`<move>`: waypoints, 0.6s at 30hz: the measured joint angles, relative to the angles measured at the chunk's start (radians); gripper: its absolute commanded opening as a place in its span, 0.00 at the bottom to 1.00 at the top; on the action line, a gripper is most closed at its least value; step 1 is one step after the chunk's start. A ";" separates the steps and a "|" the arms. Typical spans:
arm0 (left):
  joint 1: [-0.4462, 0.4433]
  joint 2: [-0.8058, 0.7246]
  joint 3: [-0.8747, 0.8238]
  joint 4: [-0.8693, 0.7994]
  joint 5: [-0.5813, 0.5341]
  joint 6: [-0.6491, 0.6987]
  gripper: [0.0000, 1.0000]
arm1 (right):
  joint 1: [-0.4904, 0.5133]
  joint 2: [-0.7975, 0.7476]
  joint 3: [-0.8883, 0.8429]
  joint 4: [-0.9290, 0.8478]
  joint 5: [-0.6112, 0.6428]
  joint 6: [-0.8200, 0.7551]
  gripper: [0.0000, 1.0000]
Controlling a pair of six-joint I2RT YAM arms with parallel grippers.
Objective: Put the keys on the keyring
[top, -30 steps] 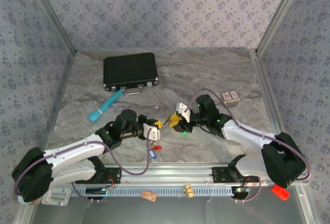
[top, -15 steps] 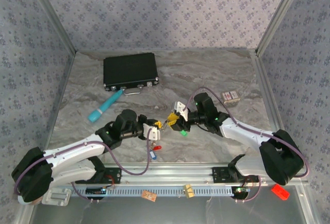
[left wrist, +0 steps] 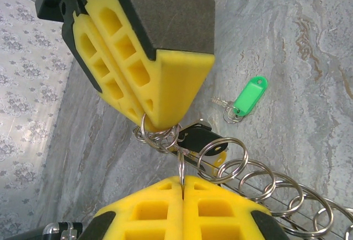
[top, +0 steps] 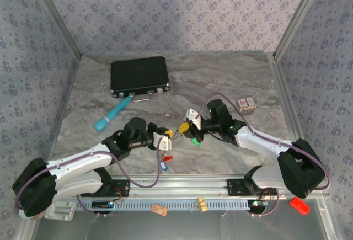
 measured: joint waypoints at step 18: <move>-0.004 -0.108 0.000 -0.148 -0.018 -0.027 0.49 | -0.003 -0.013 0.019 -0.028 0.005 -0.008 0.00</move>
